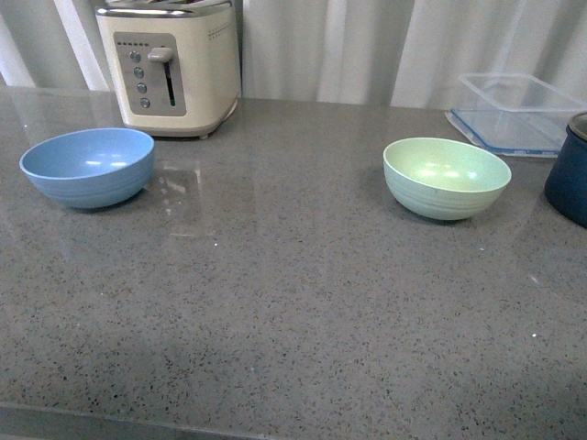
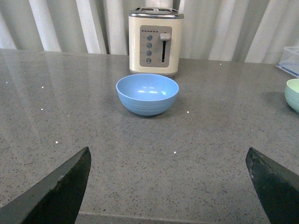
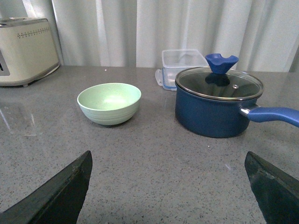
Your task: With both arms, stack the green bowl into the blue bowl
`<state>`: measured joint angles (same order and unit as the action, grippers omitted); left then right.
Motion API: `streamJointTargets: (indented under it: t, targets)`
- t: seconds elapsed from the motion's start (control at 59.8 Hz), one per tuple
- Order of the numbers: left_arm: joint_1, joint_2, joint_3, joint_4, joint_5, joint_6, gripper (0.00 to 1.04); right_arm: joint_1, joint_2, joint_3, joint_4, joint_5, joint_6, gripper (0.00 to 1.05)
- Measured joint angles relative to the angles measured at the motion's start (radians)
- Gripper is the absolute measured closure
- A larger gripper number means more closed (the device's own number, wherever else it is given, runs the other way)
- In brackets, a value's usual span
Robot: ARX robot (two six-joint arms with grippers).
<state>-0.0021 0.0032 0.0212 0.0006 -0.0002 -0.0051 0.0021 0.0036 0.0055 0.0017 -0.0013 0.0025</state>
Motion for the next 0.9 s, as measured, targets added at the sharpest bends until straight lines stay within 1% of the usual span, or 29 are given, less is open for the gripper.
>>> streamJointTargets:
  t: [0.351, 0.385, 0.418, 0.468, 0.619, 0.786, 0.87, 0.903]
  targets:
    - [0.000, 0.001, 0.001, -0.001, -0.006, 0.000, 0.07, 0.000, 0.000, 0.000, 0.000, 0.000, 0.000, 0.10]
    - [-0.027, 0.027, 0.013, -0.055, -0.106, 0.004, 0.07, 0.000, 0.000, 0.000, 0.000, 0.000, 0.000, 0.10]
    - [-0.034, 0.055, 0.022, -0.077, -0.153, 0.002, 0.07, 0.000, 0.000, 0.000, 0.000, 0.000, 0.000, 0.10]
    - [-0.037, 0.111, 0.034, -0.079, -0.181, -0.010, 0.07, 0.000, 0.000, 0.000, 0.000, 0.000, 0.000, 0.10]
    - [-0.038, 0.238, 0.101, -0.026, -0.163, -0.032, 0.07, 0.000, 0.000, 0.000, 0.000, 0.000, 0.000, 0.10]
    - [-0.036, 0.428, 0.249, 0.048, -0.147, -0.061, 0.07, 0.000, 0.000, 0.000, 0.000, 0.000, 0.000, 0.10]
    - [-0.029, 0.521, 0.317, 0.048, -0.144, -0.082, 0.07, 0.000, 0.000, 0.000, 0.000, 0.000, 0.000, 0.10]
    - [-0.021, 0.560, 0.347, 0.048, -0.123, -0.102, 0.07, 0.000, 0.000, 0.000, 0.000, 0.000, 0.000, 0.10]
